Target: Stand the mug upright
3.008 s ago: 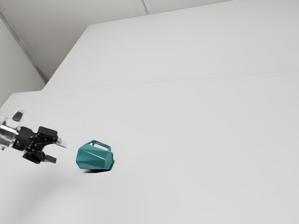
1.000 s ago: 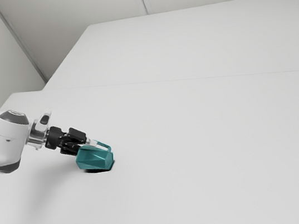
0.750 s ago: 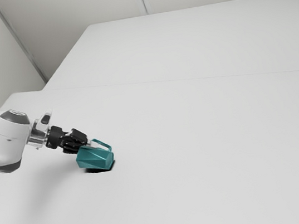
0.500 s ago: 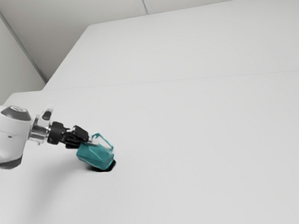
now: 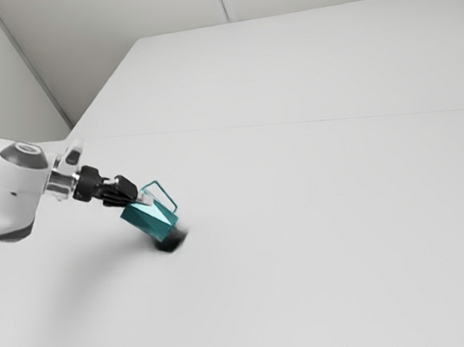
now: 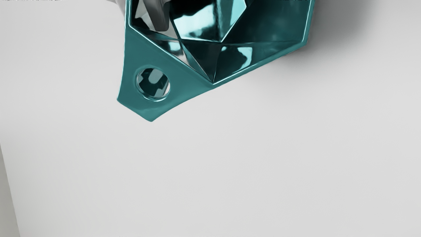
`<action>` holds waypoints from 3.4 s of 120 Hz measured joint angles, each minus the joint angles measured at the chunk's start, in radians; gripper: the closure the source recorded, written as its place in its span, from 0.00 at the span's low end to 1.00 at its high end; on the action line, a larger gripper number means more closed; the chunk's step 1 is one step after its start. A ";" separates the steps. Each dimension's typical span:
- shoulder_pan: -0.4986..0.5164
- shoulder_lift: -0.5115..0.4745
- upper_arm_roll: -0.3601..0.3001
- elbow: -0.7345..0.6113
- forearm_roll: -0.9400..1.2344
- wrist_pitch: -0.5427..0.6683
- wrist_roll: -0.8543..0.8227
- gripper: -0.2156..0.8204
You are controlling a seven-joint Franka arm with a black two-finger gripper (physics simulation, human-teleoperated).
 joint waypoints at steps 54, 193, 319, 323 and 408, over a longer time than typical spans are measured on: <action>-0.048 -0.029 -0.047 0.170 0.420 -0.060 -0.166 0.97; -0.274 0.085 -0.114 0.252 1.036 0.012 -0.874 0.97; -0.288 0.003 -0.153 0.131 1.046 0.142 -1.208 0.44; -0.289 -0.010 -0.153 0.141 1.041 0.131 -1.212 0.41; -0.289 -0.070 -0.138 0.557 0.951 -0.442 -1.134 0.22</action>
